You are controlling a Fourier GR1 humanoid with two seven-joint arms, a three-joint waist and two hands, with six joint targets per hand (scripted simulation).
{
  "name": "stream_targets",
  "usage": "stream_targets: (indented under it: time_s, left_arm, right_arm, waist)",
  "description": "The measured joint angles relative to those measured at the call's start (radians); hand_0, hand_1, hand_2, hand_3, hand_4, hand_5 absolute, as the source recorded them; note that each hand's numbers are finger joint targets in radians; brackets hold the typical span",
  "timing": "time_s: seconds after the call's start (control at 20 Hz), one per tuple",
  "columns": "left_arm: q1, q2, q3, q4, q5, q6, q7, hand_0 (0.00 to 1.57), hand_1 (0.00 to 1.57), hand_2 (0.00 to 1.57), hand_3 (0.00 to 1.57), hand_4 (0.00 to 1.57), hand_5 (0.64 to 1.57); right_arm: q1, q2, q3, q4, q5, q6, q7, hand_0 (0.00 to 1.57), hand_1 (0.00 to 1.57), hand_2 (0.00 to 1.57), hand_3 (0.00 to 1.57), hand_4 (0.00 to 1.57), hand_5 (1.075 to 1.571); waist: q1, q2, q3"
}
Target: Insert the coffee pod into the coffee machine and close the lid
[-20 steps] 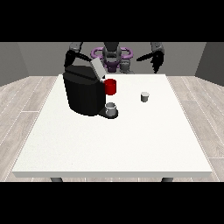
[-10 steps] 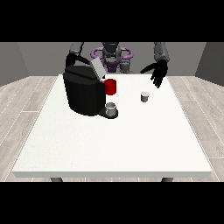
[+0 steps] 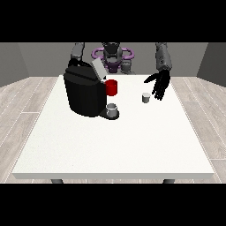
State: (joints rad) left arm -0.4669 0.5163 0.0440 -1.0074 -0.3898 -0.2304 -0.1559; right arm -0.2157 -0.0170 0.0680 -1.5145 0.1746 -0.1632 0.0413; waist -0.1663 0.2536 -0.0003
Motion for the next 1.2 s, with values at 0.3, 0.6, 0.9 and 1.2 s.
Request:
stream_targets:
  time_s: [0.3,0.6,0.9,1.2]
  left_arm:
    - [-0.07,-0.032,-0.019,0.095,-0.094,0.088,-0.032,0.95,0.95,0.97,0.66,0.0,1.571]
    - [-0.11,-0.065,-0.055,0.154,-0.199,0.196,-0.062,1.04,1.04,1.11,0.91,0.46,1.571]
    - [-0.142,-0.047,-0.103,0.216,-0.305,0.224,-0.067,0.87,0.87,1.02,0.88,0.34,1.571]
    - [-0.163,-0.043,-0.147,0.283,-0.39,0.2,-0.05,0.73,0.73,0.96,0.85,0.39,1.571]
  right_arm:
    - [-0.048,0.005,0.002,0.052,0.009,-0.017,-0.001,0.0,0.0,0.0,0.0,0.0,1.571]
    - [-0.056,0.004,0.008,0.094,0.009,-0.019,-0.011,0.0,0.0,0.0,0.0,0.0,1.571]
    - [-0.058,0.002,0.005,0.122,-0.008,0.01,-0.039,0.0,0.0,0.0,0.0,0.0,1.571]
    - [-0.043,0.001,0.004,0.148,-0.025,0.013,-0.055,0.0,0.0,0.0,0.0,0.0,1.571]
  waist:
    - [0.011,0.022,0.0001]
    - [0.006,0.021,0.0]
    - [-0.013,0.025,0.0005]
    - [-0.022,0.007,0.0009]
